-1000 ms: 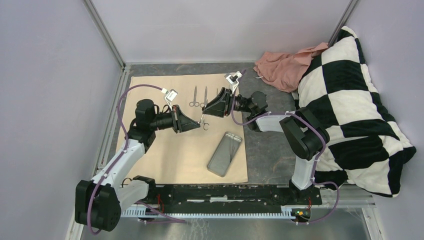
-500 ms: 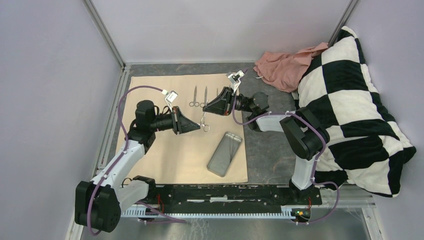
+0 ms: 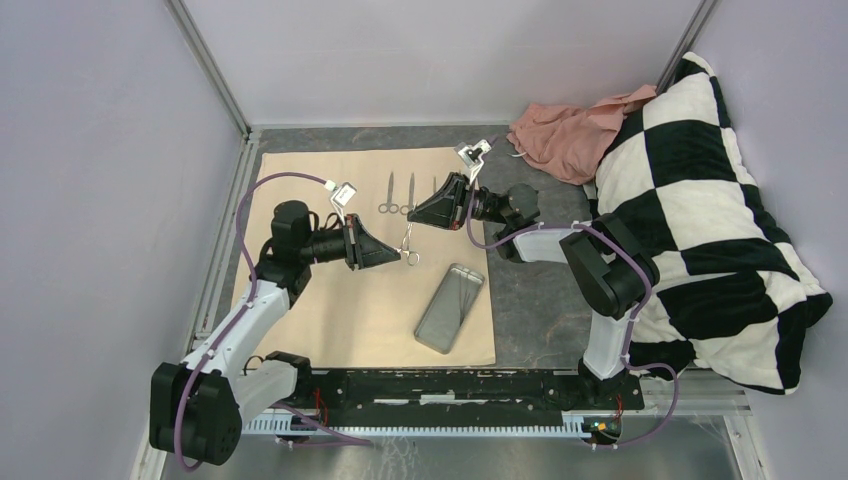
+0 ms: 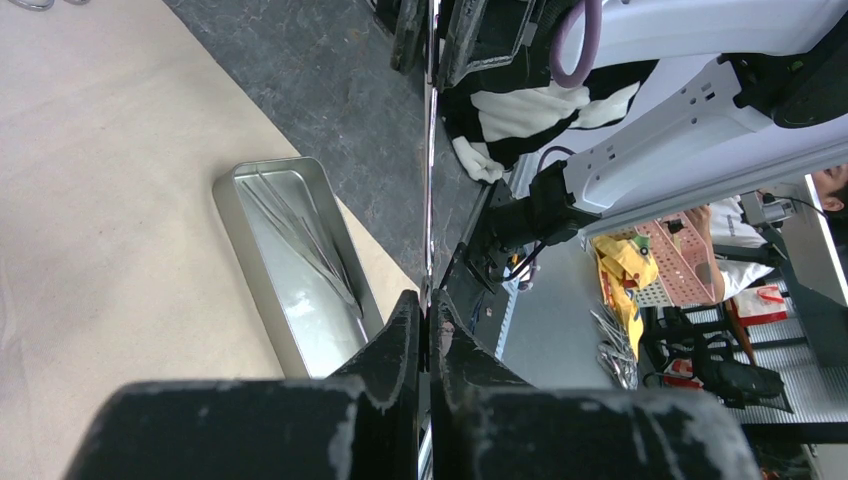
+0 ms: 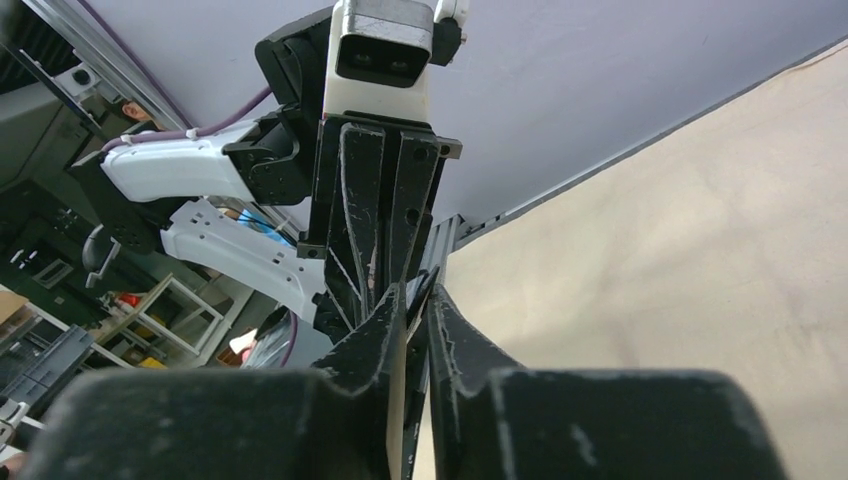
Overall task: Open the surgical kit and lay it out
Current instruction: Place the medical item in the surgical kit.
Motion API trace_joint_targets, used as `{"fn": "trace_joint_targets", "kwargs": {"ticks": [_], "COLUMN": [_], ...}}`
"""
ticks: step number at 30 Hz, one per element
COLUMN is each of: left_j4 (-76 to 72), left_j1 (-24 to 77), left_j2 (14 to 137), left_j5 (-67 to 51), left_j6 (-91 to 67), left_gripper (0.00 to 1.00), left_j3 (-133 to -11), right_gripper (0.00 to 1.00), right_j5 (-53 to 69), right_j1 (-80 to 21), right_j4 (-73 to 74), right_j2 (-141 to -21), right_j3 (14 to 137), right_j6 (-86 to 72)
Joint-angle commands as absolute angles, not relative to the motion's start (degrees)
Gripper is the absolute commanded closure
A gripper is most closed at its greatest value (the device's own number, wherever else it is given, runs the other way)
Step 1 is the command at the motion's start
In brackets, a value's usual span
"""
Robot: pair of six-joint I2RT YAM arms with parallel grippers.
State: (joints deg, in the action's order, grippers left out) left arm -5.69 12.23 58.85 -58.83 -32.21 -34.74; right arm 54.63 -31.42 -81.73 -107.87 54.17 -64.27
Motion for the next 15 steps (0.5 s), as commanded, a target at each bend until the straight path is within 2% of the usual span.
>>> {"fn": "trace_joint_targets", "kwargs": {"ticks": [1,3,4,5,8,9,13,15], "left_j4": [-4.11,-2.54,-0.70,3.42,14.33,18.13,27.61,28.16], "left_j1": [11.95,11.95,11.95,11.95,11.96,11.95,13.17,17.54], "left_j2": [58.16,58.36,58.44,58.34,57.38,57.06,56.74,55.89], "left_j5": [-59.39,-58.81,-57.55,-55.43,-42.66,-38.18,-26.06,-18.99], "left_j6": [-30.75,-30.57,-30.05,-29.16,-27.56,-27.37,-29.52,-31.44], "left_gripper": [0.98,0.97,0.90,0.79,0.34,0.28,0.21,0.20], "left_j3": [-35.04,-35.70,-36.88,-38.46,-43.87,-45.86,-51.97,-53.16], "right_gripper": [0.88,0.98,1.00,1.00,1.00,1.00,1.00,1.00], "right_j5": [57.30,57.11,56.86,56.42,54.20,53.08,47.04,44.37], "right_j1": [-31.14,-31.17,-31.18,-31.18,-31.15,-31.17,-31.41,-31.74], "right_j4": [-86.99,-86.06,-85.20,-83.47,-75.04,-72.12,-55.77,-49.75], "right_j2": [-108.35,-108.37,-108.20,-108.03,-106.94,-106.55,-104.39,-103.85], "right_j3": [55.28,55.28,55.20,55.11,54.85,54.93,55.49,56.33], "right_j6": [-64.58,-63.57,-62.90,-61.67,-56.43,-54.46,-45.23,-42.42]}}
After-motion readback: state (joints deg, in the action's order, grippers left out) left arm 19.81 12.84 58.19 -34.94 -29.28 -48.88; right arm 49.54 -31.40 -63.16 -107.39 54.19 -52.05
